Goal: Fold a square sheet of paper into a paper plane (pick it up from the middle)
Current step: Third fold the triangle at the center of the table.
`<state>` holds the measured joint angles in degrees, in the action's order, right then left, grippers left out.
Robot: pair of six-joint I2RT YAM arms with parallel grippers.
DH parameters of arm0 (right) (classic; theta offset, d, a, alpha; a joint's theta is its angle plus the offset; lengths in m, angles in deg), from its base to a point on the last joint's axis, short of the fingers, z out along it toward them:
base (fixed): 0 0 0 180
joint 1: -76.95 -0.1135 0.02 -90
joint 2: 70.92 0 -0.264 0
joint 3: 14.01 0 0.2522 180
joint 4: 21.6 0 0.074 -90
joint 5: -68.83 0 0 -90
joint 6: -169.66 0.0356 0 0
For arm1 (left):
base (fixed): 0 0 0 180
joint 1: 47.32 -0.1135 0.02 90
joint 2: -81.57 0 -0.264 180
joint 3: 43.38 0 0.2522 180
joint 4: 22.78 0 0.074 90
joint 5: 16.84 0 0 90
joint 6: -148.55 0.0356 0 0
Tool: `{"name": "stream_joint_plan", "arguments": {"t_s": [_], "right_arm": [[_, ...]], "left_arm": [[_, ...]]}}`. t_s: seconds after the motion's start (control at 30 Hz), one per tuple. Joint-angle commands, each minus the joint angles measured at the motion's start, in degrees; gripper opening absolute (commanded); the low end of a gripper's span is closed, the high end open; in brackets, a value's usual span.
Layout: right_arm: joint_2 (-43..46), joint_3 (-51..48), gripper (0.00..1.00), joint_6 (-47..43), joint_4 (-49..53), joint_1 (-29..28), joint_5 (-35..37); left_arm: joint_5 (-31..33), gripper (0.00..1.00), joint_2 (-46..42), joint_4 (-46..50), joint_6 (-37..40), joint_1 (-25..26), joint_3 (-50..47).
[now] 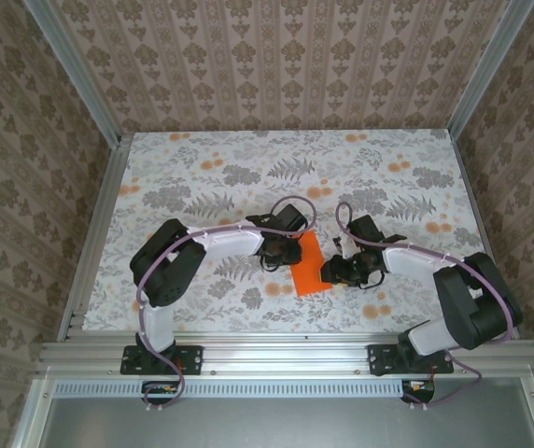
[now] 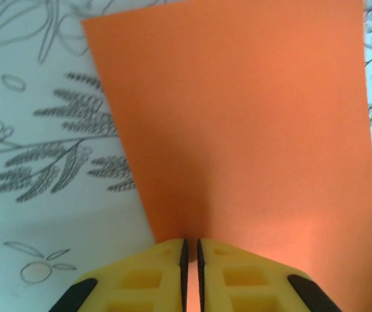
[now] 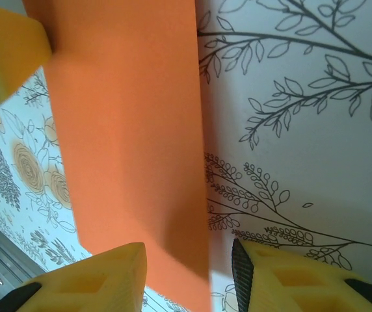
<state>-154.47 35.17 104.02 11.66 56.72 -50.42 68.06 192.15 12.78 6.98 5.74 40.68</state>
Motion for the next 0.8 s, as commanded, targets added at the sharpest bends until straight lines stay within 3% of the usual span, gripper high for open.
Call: {"name": "stream_joint_plan", "arguments": {"t_s": [0.0,0.37,0.77], "right_arm": [[-1.00,-0.16,0.41,0.29,0.01,0.11,-1.69],[-0.29,-2.19,0.40,5.55,-8.10,0.15,-8.73],[-5.03,3.22,0.41,2.84,-4.63,1.87,-5.03]], "left_arm": [[-0.81,0.15,2.15,2.51,2.43,-0.38,1.57],[-1.75,0.15,2.83,2.81,3.91,-0.43,2.12],[-2.16,0.16,3.18,4.10,5.67,-0.37,2.90]]}}
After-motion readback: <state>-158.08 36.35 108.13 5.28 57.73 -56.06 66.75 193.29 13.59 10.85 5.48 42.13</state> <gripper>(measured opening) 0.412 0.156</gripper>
